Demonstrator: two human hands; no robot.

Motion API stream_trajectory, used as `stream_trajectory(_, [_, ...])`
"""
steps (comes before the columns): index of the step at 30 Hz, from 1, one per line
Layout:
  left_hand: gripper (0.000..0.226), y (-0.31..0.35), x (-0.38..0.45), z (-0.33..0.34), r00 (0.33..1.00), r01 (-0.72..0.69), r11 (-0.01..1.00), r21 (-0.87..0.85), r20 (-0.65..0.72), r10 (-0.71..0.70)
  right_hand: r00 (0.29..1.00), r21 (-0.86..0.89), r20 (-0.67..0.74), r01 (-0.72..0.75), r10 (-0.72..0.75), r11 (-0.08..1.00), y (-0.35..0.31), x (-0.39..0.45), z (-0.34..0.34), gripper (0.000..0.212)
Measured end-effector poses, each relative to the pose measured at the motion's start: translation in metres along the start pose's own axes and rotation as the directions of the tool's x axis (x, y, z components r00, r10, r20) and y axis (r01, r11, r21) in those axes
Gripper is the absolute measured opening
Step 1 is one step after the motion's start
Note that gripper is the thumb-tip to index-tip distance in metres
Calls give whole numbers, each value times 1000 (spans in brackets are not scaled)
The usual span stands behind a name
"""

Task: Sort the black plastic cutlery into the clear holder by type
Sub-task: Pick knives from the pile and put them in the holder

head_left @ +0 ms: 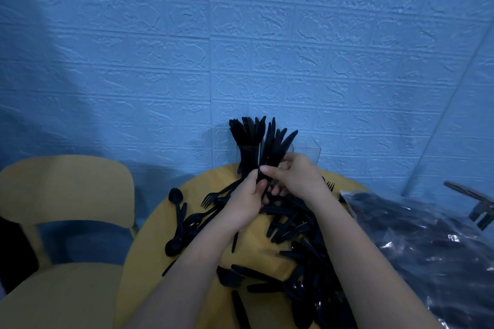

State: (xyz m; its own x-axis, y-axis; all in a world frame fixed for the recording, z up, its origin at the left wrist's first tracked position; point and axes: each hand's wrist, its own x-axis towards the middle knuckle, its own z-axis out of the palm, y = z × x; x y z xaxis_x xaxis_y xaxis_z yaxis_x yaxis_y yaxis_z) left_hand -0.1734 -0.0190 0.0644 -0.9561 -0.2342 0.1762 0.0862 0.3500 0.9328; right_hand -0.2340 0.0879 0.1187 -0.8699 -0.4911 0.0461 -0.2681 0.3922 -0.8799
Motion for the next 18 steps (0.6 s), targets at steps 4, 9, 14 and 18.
stream_trajectory(4, [33, 7, 22, 2, 998, -54, 966, 254, 56, 41, 999, 9, -32, 9, -8, 1000, -3, 20, 0, 32])
stream_trajectory(9, [24, 7, 48, -6, 995, -103, 920, 379, 39, 95, 997, 5, -80, 1, -1, 1000, -6, 56, -10, 16])
stream_trajectory(14, [28, 14, 79, -18, 989, -141, 940, 310, 4, 147, 983, -44, -176, 46, -53, 998, -14, 88, -20, 17])
stream_trajectory(18, [36, 7, 104, -35, 980, -114, 910, 398, -105, 169, 951, -38, -290, 97, -103, 995, -18, 116, -27, 21])
